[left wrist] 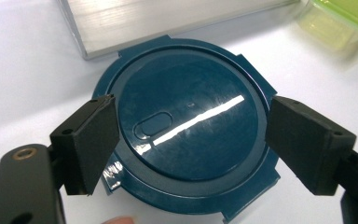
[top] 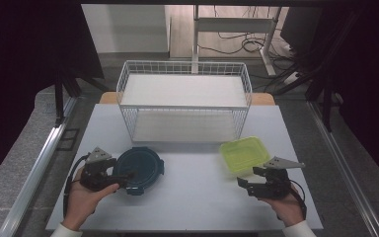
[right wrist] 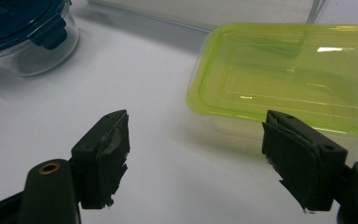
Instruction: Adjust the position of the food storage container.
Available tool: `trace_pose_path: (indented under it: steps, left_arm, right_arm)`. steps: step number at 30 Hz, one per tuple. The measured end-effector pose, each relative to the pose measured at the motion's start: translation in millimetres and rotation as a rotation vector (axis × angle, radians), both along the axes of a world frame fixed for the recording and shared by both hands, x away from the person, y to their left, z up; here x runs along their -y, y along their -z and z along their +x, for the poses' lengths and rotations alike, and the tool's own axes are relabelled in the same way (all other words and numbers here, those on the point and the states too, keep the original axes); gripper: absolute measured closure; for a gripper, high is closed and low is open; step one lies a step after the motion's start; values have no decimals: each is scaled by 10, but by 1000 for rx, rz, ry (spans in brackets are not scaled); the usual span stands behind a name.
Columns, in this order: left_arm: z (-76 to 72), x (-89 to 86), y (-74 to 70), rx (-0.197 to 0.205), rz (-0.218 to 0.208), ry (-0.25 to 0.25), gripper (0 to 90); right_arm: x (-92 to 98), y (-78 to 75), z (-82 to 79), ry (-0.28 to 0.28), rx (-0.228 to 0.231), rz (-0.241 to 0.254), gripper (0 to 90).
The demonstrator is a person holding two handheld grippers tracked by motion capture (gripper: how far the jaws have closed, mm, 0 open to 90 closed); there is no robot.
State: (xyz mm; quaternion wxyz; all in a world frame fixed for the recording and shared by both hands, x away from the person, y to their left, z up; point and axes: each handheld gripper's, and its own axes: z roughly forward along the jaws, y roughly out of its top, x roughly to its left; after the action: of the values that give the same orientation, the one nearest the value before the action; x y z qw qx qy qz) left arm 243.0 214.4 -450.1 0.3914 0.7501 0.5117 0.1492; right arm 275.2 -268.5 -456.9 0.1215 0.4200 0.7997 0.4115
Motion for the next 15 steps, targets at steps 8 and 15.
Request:
trace_pose_path:
  steps: [8,15]
  left_arm:
    - [23,-8,-5,-1,-10,-3,173]
    - [-9,-16,3,-5,-23,-1,173]
  right_arm:
    - [25,54,-15,-17,-23,-21,230]
    - [39,24,-21,-12,-29,-13,228]
